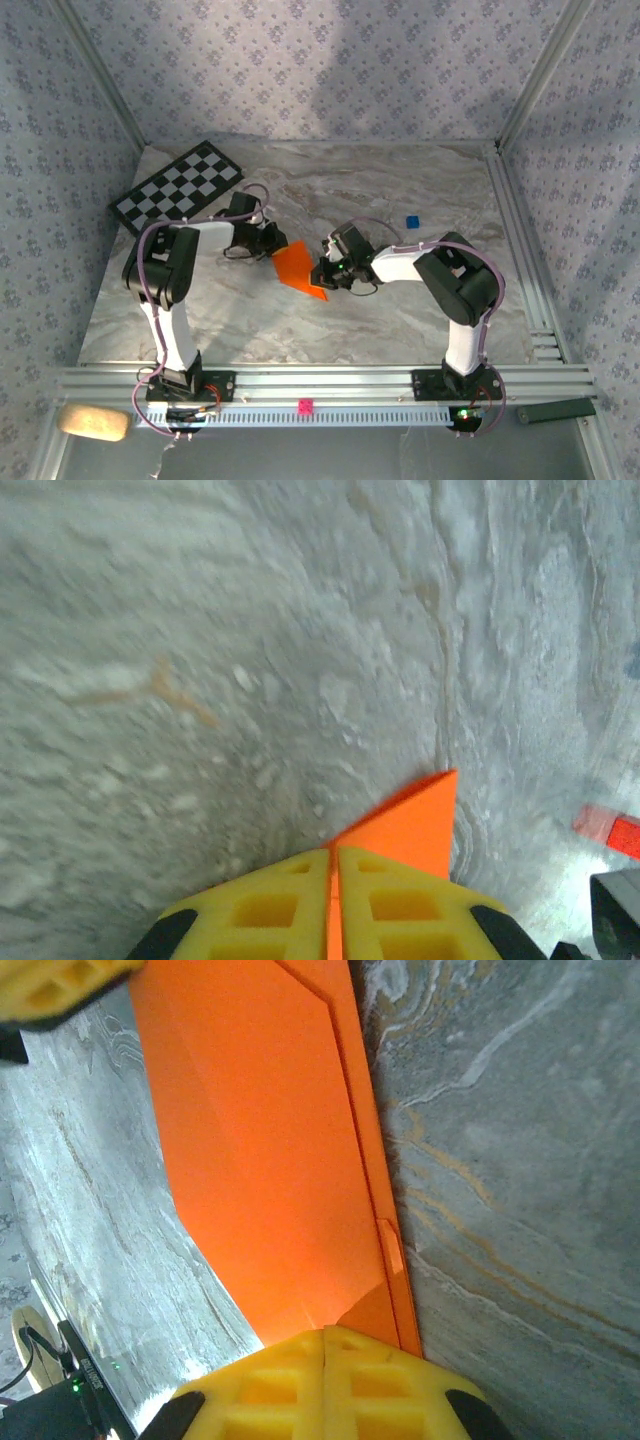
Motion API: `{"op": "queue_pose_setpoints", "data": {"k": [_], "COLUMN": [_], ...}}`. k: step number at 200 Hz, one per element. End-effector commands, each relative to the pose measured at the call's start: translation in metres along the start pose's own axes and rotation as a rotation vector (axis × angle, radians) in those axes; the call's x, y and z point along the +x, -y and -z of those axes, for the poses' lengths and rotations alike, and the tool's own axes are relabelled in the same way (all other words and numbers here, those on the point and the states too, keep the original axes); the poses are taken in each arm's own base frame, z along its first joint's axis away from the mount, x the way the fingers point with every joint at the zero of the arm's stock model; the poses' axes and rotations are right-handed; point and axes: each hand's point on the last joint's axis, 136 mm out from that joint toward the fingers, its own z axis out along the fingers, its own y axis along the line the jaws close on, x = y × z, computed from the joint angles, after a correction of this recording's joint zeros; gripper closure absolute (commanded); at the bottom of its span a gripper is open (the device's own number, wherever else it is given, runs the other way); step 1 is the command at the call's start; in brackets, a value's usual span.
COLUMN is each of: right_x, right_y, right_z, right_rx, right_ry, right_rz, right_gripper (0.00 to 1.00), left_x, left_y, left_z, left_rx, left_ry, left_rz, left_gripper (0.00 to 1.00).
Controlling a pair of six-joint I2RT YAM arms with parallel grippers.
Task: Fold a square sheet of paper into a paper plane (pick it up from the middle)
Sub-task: Fourth fold the wing at the center of the table.
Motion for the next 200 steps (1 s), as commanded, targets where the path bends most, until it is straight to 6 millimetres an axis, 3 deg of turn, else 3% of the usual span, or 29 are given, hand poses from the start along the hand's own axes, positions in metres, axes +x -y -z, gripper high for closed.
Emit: {"op": "queue_pose_setpoints", "data": {"k": [1, 44, 97, 132, 176, 200], "right_x": [0.058, 0.058, 0.055, 0.051, 0.050, 0.049], "right_y": [0.073, 0.070, 0.068, 0.065, 0.068, 0.069], "right_z": [0.000, 0.002, 0.001, -0.001, -0.001, -0.002], "right_rx": [0.235, 0.217, 0.202, 0.190, 0.203, 0.205], "right_ry": [-0.167, -0.172, -0.161, -0.145, -0.141, -0.142], "right_rz": [-0.132, -0.120, -0.128, -0.147, -0.163, -0.170], "right_gripper": [1.00, 1.00, 1.00, 1.00, 1.00, 1.00], "left_x": [-0.011, -0.023, -0.031, -0.001, 0.052, 0.073], "left_y": [-0.021, -0.018, 0.017, 0.042, 0.060, 0.057], "left_z": [-0.001, 0.010, 0.049, 0.053, 0.025, 0.009], "left_rx": [-0.078, -0.089, -0.055, 0.014, 0.120, 0.101], "left_ry": [0.019, 0.048, 0.121, 0.094, -0.010, -0.054], "left_rz": [-0.002, -0.021, -0.089, -0.116, -0.092, -0.099], "left_gripper": [0.89, 0.89, 0.84, 0.83, 0.84, 0.86]}}
